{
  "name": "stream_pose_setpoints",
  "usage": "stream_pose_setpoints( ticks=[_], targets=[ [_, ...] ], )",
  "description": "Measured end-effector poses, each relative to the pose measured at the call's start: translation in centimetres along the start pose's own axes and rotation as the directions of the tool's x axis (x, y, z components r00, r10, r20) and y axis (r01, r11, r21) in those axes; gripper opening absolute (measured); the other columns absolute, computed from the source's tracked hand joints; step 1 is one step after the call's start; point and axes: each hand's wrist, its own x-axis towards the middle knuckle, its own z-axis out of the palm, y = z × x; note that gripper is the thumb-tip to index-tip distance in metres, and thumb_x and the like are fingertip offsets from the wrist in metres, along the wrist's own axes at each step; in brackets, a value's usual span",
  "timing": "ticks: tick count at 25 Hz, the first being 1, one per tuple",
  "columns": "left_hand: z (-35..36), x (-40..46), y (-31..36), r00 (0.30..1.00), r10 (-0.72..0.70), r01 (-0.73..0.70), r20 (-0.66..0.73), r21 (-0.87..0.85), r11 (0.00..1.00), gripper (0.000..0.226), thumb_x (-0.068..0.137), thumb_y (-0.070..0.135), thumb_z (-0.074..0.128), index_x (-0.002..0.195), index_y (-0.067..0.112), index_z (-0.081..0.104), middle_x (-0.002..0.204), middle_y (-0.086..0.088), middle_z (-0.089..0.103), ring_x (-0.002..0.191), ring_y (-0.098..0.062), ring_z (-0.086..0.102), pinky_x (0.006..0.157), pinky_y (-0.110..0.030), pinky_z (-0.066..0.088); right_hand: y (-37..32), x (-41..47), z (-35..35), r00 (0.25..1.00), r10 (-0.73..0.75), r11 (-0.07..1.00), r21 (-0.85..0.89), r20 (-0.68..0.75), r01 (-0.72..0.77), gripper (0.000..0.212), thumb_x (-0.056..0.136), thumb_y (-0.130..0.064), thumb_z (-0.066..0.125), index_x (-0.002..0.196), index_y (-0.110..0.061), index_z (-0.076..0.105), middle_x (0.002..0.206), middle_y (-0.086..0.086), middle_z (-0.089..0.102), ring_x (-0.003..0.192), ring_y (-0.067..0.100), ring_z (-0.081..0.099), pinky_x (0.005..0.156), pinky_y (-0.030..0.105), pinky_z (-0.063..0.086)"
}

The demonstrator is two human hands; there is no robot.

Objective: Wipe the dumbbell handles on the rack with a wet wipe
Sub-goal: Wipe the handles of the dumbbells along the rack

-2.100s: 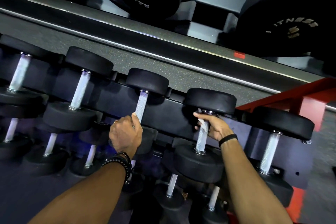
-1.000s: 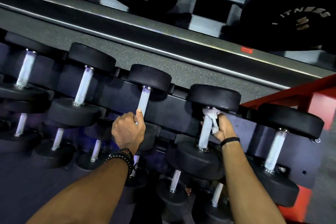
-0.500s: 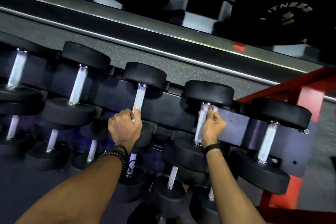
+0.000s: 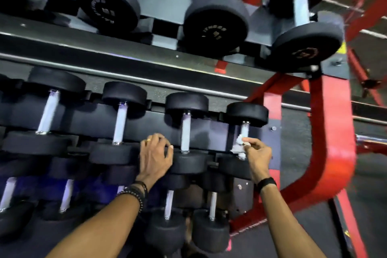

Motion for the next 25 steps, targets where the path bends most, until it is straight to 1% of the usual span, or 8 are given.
stream_pose_setpoints(
  ticks=[3, 5, 7, 9, 12, 15, 20, 25],
  targets=[
    [2.0, 1.0, 4.8, 0.996, 0.013, -0.007, 0.09, -0.071, 0.997, 0.019, 0.081, 0.034, 0.053, 0.073, 0.019, 0.062, 0.08, -0.003, 0.059, 0.08, -0.029, 0.058, 0.07, -0.04, 0.046, -0.4, 0.9, -3.7, 0.991, 0.091, 0.996, 0.004, 0.097, -0.092, 0.04, 0.08, 0.02, 0.039, 0.086, -0.005, 0.071, 0.068, 0.006, 0.068, 0.048, 0.001, 0.056, 0.049, 0.014, 0.045],
    [2.8, 2.3, 7.2, 0.973, -0.07, 0.086, 0.22, -0.061, 0.994, 0.021, 0.086, 0.032, 0.059, 0.074, 0.015, 0.065, 0.082, -0.009, 0.066, 0.083, -0.034, 0.063, 0.071, -0.039, 0.048, 0.1, 1.8, -5.0, 0.988, 0.082, 0.996, -0.05, 0.13, -0.076, 0.041, 0.079, 0.021, 0.044, 0.087, -0.009, 0.071, 0.078, 0.011, 0.069, 0.051, 0.002, 0.057, 0.053, 0.015, 0.047],
    [3.8, 3.1, 8.9, 0.922, -0.207, 0.208, 0.327, 0.032, 0.978, 0.029, 0.092, 0.036, 0.056, 0.084, 0.01, 0.068, 0.093, -0.014, 0.07, 0.094, -0.037, 0.064, 0.076, -0.038, 0.049, 0.2, 2.8, -5.8, 0.989, 0.057, 0.996, -0.081, 0.137, -0.046, 0.032, 0.082, 0.016, 0.057, 0.084, -0.012, 0.072, 0.084, 0.01, 0.072, 0.057, 0.003, 0.061, 0.058, 0.019, 0.052],
    [4.9, 3.3, 9.5, 0.898, -0.263, 0.199, 0.353, 0.206, 0.958, 0.038, 0.094, 0.042, 0.05, 0.091, 0.011, 0.07, 0.098, -0.012, 0.071, 0.098, -0.034, 0.065, 0.078, -0.035, 0.049, 1.0, 4.2, -5.9, 0.982, 0.083, 0.994, -0.086, 0.169, -0.069, 0.02, 0.085, 0.008, 0.062, 0.081, -0.009, 0.072, 0.076, 0.005, 0.071, 0.053, 0.006, 0.061, 0.05, 0.018, 0.051],
    [6.0, 3.4, 9.9, 0.905, -0.289, 0.198, 0.312, 0.294, 0.935, 0.044, 0.093, 0.049, 0.046, 0.087, 0.013, 0.07, 0.092, -0.008, 0.072, 0.092, -0.03, 0.066, 0.074, -0.033, 0.048, 3.2, 7.2, -5.5, 0.975, 0.187, 0.957, -0.246, 0.122, -0.153, 0.017, 0.08, -0.003, 0.065, 0.07, -0.016, 0.068, 0.066, 0.006, 0.069, 0.06, 0.019, 0.065, 0.054, 0.027, 0.053],
    [6.4, 4.0, 10.5, 0.902, -0.343, 0.246, 0.261, 0.34, 0.907, 0.043, 0.092, 0.049, 0.046, 0.083, 0.015, 0.069, 0.085, -0.007, 0.071, 0.084, -0.03, 0.067, 0.07, -0.033, 0.047, 5.2, 9.4, -5.5, 0.957, 0.238, 0.876, -0.463, 0.164, -0.138, 0.014, 0.076, -0.006, 0.068, 0.069, -0.018, 0.068, 0.072, 0.0, 0.069, 0.07, 0.013, 0.062, 0.062, 0.017, 0.047],
    [6.5, 3.8, 11.1, 0.874, -0.451, 0.383, 0.182, 0.313, 0.869, 0.038, 0.091, 0.048, 0.054, 0.075, 0.016, 0.066, 0.074, -0.009, 0.069, 0.075, -0.035, 0.066, 0.064, -0.036, 0.045, 9.1, 11.6, -4.1, 0.921, 0.283, 0.773, -0.633, 0.269, -0.053, 0.016, 0.08, -0.002, 0.058, 0.079, 0.0, 0.074, 0.087, 0.015, 0.073, 0.088, 0.025, 0.067, 0.076, 0.027, 0.051],
    [6.8, 3.4, 10.9, 0.867, -0.485, 0.45, 0.116, 0.236, 0.861, 0.037, 0.088, 0.043, 0.06, 0.062, 0.016, 0.058, 0.061, -0.004, 0.063, 0.063, -0.036, 0.062, 0.057, -0.033, 0.038, 9.0, 13.3, -1.6, 0.836, 0.351, 0.721, -0.691, 0.421, 0.046, 0.023, 0.081, -0.001, 0.058, 0.06, -0.009, 0.063, 0.07, 0.005, 0.06, 0.075, 0.016, 0.057, 0.062, 0.023, 0.036]
  ],
)
